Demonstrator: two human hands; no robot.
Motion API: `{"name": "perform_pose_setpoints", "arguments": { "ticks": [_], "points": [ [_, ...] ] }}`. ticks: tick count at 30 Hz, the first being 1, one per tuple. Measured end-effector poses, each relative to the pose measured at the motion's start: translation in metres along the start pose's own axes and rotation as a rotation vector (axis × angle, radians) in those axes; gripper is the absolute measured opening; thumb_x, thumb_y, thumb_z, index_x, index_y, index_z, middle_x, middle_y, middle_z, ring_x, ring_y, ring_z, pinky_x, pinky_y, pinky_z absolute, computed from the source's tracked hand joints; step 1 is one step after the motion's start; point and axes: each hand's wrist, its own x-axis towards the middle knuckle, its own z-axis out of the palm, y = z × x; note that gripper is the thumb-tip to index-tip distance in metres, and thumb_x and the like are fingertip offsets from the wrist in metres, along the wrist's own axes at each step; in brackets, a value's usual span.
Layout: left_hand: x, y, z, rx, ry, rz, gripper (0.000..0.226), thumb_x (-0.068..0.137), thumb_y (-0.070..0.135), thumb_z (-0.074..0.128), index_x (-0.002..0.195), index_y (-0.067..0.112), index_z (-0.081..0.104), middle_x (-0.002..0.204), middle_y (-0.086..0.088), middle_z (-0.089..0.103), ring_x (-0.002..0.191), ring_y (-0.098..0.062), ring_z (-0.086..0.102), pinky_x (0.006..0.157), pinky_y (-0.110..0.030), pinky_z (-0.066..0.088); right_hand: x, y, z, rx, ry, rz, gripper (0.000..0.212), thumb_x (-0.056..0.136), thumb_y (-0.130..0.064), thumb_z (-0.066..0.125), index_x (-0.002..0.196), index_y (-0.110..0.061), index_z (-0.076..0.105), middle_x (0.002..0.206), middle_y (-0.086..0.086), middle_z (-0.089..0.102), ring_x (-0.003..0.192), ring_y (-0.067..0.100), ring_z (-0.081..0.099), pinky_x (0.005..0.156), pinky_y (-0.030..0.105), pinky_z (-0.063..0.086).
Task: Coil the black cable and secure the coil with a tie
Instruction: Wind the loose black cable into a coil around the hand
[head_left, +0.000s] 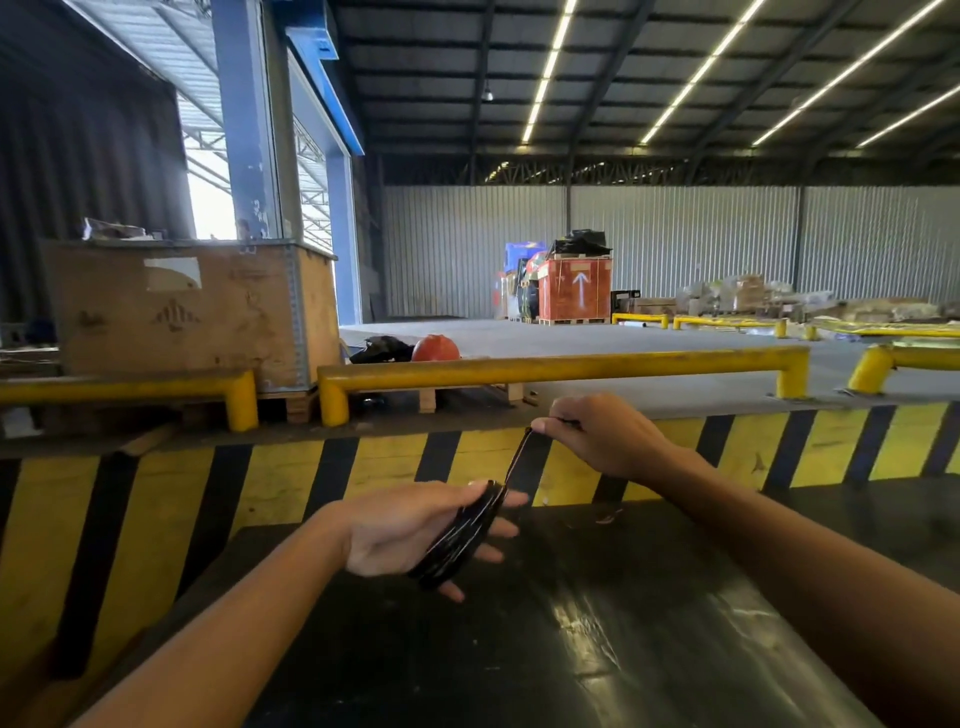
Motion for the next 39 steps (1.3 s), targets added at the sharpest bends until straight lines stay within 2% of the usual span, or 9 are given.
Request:
{"name": "perform_pose_setpoints", "arguments": {
  "ticks": [4,9,15,19,23,26,30,34,39],
  "points": [
    [0.006,0.018,0.007,-0.532,-0.268,0.356,0.047,0.095,0.041,0.045,0.141,0.028,0.044,0.147,-0.013,0.044,0.133,-0.032,0.045,0.102,-0.064,0.034,-0.024,-0.006,0.028,0.105,-0.090,0.073,0.037,0.099,-0.033,0.034,0.080,-0.013,0.059,0.066,0.006,0.061,0.059,0.023,0.060,0.059,0.035,0.050],
    [0.013,0.048,0.004,-0.613,0.244,0.605,0.046,0.090,0.044,0.039,0.132,0.033,0.054,0.136,-0.011,0.055,0.127,-0.030,0.051,0.098,-0.067,0.037,-0.054,-0.050,0.055,0.207,-0.347,0.058,0.039,0.098,-0.043,0.030,0.075,-0.022,0.053,0.065,0.000,0.054,0.061,0.020,0.058,0.069,0.034,0.052],
    [0.025,0.019,0.004,-0.027,0.485,0.341,0.033,0.099,0.044,0.028,0.124,0.048,0.049,0.149,0.000,0.037,0.135,-0.023,0.037,0.110,-0.056,0.029,-0.054,-0.082,0.019,0.017,-0.520,-0.167,0.029,0.099,-0.041,0.031,0.082,-0.024,0.048,0.067,-0.005,0.050,0.058,0.007,0.049,0.067,0.031,0.048],
    [0.019,0.002,0.016,0.300,0.382,0.067,0.026,0.096,0.048,0.035,0.115,0.042,0.051,0.122,0.000,0.055,0.103,-0.013,0.059,0.096,-0.037,0.044,-0.033,-0.075,-0.013,-0.052,-0.439,-0.274,0.028,0.098,-0.034,0.039,0.085,-0.016,0.057,0.072,-0.002,0.059,0.062,0.009,0.055,0.065,0.026,0.046],
    [0.011,-0.004,0.020,0.138,0.152,0.054,0.032,0.096,0.046,0.032,0.121,0.037,0.051,0.126,-0.008,0.060,0.081,-0.021,0.070,0.092,-0.043,0.053,-0.020,-0.050,-0.025,0.041,-0.293,-0.268,0.027,0.096,-0.027,0.045,0.087,-0.011,0.065,0.076,0.002,0.065,0.066,0.013,0.059,0.062,0.027,0.046],
    [0.008,-0.006,0.017,-0.173,0.006,0.121,0.046,0.098,0.042,0.027,0.123,0.021,0.059,0.107,-0.020,0.068,0.058,-0.017,0.063,0.078,-0.043,0.058,-0.024,-0.036,-0.013,0.232,-0.219,-0.144,0.025,0.097,-0.022,0.042,0.092,-0.009,0.064,0.081,-0.001,0.063,0.074,0.011,0.061,0.067,0.025,0.049],
    [0.011,-0.007,0.029,-0.321,0.046,0.212,0.054,0.096,0.046,0.029,0.087,0.012,0.069,0.060,-0.007,0.057,0.035,-0.011,0.044,0.052,-0.029,0.049,-0.036,-0.042,0.016,0.627,-0.193,0.145,0.029,0.099,-0.023,0.035,0.091,-0.010,0.058,0.087,0.004,0.060,0.083,0.015,0.059,0.075,0.028,0.047],
    [0.017,-0.003,0.037,-0.501,0.108,0.271,0.050,0.094,0.047,0.036,0.061,0.014,0.054,0.041,0.004,0.038,0.030,-0.007,0.031,0.041,-0.022,0.034,-0.049,-0.048,0.044,1.421,-0.212,0.479,0.032,0.097,-0.021,0.040,0.113,-0.002,0.060,0.104,0.016,0.064,0.101,0.029,0.060,0.096,0.042,0.045],
    [0.027,-0.003,0.033,-0.544,0.324,0.246,0.054,0.093,0.050,0.042,0.052,0.014,0.046,0.037,0.005,0.031,0.027,-0.007,0.025,0.038,-0.021,0.028,-0.058,-0.050,0.054,1.495,-0.117,0.549,0.031,0.097,-0.020,0.044,0.113,0.001,0.060,0.097,0.014,0.067,0.093,0.023,0.065,0.084,0.034,0.052]
  ]
}}
